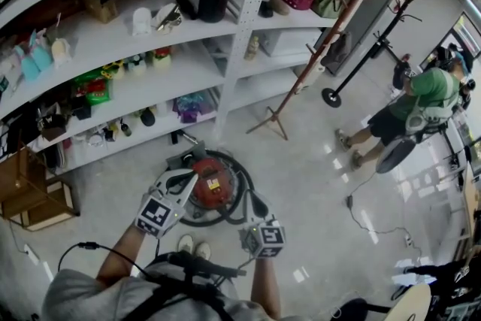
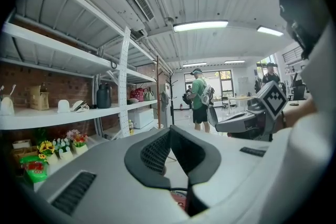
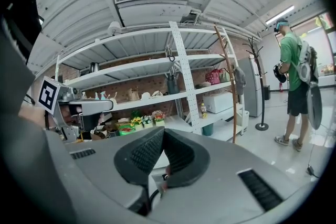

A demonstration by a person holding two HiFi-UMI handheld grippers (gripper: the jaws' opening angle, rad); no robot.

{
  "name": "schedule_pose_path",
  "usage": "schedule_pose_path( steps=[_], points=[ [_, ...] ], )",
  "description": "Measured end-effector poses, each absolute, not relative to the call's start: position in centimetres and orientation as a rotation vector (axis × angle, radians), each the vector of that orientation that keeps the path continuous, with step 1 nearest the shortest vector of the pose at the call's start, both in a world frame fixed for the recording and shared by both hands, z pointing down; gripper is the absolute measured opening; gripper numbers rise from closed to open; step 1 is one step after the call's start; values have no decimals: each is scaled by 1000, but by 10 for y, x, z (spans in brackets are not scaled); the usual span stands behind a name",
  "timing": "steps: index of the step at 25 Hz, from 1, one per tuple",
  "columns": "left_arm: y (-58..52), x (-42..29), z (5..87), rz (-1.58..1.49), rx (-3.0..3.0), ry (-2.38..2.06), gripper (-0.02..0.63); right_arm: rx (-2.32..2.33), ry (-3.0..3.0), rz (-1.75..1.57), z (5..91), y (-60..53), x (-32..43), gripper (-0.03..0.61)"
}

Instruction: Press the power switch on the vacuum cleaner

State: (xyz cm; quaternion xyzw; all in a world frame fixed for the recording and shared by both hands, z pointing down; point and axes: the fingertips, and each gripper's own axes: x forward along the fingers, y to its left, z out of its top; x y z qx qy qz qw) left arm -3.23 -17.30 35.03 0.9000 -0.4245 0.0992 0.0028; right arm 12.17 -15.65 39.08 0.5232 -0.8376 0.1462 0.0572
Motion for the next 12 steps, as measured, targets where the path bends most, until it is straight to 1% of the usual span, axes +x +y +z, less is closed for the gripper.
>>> schedule_pose_path(
  steps=[12],
  points=[
    [-171, -52, 319, 237, 2833, -1428, 6, 1623, -2575, 332, 361, -152, 120, 12]
  ],
)
